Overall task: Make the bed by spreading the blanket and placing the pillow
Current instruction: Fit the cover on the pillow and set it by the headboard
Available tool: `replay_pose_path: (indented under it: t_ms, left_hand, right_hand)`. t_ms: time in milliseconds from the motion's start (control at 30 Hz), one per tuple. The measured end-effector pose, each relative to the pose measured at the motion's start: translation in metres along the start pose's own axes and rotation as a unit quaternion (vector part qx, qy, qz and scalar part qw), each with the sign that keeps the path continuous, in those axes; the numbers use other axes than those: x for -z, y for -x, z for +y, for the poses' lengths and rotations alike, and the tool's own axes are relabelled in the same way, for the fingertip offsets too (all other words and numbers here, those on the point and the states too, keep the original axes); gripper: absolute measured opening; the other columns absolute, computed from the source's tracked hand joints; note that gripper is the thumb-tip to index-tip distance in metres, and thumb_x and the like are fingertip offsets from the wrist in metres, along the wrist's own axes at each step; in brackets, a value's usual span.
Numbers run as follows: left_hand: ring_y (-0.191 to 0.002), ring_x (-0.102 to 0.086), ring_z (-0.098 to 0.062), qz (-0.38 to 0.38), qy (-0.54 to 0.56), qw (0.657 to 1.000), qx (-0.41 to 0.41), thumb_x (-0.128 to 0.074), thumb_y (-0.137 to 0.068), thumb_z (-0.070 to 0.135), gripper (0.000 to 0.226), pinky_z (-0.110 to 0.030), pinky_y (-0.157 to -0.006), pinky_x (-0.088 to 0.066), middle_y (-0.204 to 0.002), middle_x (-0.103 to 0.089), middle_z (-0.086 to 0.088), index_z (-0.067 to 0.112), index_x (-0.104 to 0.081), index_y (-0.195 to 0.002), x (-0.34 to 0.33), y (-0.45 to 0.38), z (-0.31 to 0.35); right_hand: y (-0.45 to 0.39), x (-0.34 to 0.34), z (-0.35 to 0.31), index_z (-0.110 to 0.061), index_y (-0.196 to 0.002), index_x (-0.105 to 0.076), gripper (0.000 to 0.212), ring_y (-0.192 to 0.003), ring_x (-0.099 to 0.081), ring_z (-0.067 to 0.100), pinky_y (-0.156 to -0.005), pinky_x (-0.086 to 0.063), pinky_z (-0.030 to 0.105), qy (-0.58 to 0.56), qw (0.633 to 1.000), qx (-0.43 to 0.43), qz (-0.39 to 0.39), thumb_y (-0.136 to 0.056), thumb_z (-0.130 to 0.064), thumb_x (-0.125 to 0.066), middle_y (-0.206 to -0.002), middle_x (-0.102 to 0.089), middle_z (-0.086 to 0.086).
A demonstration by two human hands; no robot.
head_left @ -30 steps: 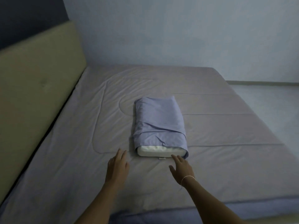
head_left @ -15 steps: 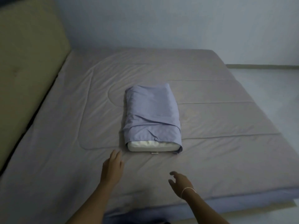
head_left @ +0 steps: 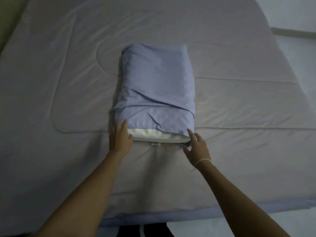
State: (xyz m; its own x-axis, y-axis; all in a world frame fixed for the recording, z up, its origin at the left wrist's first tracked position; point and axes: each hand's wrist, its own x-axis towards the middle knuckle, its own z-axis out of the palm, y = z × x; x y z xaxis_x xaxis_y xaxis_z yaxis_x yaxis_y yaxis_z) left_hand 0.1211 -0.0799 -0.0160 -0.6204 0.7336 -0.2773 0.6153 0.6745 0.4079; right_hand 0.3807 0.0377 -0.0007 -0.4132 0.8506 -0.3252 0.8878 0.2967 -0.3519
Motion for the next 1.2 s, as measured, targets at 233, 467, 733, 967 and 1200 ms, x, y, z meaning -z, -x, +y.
replay_pose_path:
  t_ms: [233,467,733,967,1200]
  left_hand:
    - [-0.111,-0.051,-0.040,0.097,0.020,0.993,-0.057,-0.078,-0.072,0.027,0.080,-0.044,-0.093,-0.041,-0.125,-0.052,-0.022,0.015,-0.041,-0.142,-0.087,-0.052,-0.039]
    - [-0.089,-0.059,-0.037,0.251,-0.039,0.961,-0.110,-0.061,-0.078,0.012,0.034,-0.044,-0.080,-0.042,-0.096,-0.059,-0.015,0.013,-0.063,-0.112,-0.102,-0.030,-0.055]
    - [-0.083,-0.053,-0.024,0.383,0.076,0.902,-0.185,-0.050,-0.071,-0.009,0.042,-0.022,-0.087,-0.033,-0.090,-0.063,-0.006,0.013,-0.064,-0.104,-0.034,0.005,-0.052]
    - [-0.129,-0.041,-0.040,0.060,0.027,0.998,0.023,-0.072,-0.076,0.012,0.080,-0.049,-0.105,-0.037,-0.145,-0.039,-0.023,0.009,-0.033,-0.145,-0.071,-0.018,-0.080]
    - [-0.082,-0.067,-0.040,0.161,0.034,0.984,-0.075,-0.044,-0.076,-0.005,0.038,-0.040,-0.075,-0.048,-0.093,-0.070,-0.028,-0.001,-0.068,-0.105,-0.018,-0.004,-0.097]
  right_hand:
    - [-0.077,-0.075,0.039,-0.030,-0.148,-0.024,0.076,-0.107,-0.059,0.044,-0.082,-0.053,0.048,0.075,0.992,0.066,0.080,-0.085,-0.022,-0.066,-0.153,-0.029,0.018]
    - [-0.070,-0.095,0.052,-0.023,-0.137,-0.050,0.067,-0.115,-0.056,0.038,-0.086,-0.050,0.041,-0.061,0.966,0.105,0.227,-0.077,-0.002,-0.069,-0.134,-0.054,0.017]
    - [-0.026,-0.031,0.059,-0.013,-0.091,-0.075,0.037,-0.073,-0.058,0.007,-0.070,-0.037,0.002,-0.142,0.916,0.096,0.364,-0.065,0.002,-0.054,-0.083,-0.069,0.003]
    - [-0.029,-0.078,0.081,-0.013,-0.125,-0.056,0.042,-0.093,-0.062,0.039,-0.075,-0.044,0.034,-0.126,0.981,-0.118,0.087,-0.084,-0.014,-0.063,-0.112,-0.067,0.019]
    - [-0.009,-0.029,0.112,-0.007,-0.102,-0.073,0.043,-0.090,-0.068,0.026,-0.068,-0.038,0.022,-0.102,0.969,-0.069,0.214,-0.068,-0.014,-0.049,-0.089,-0.073,0.023]
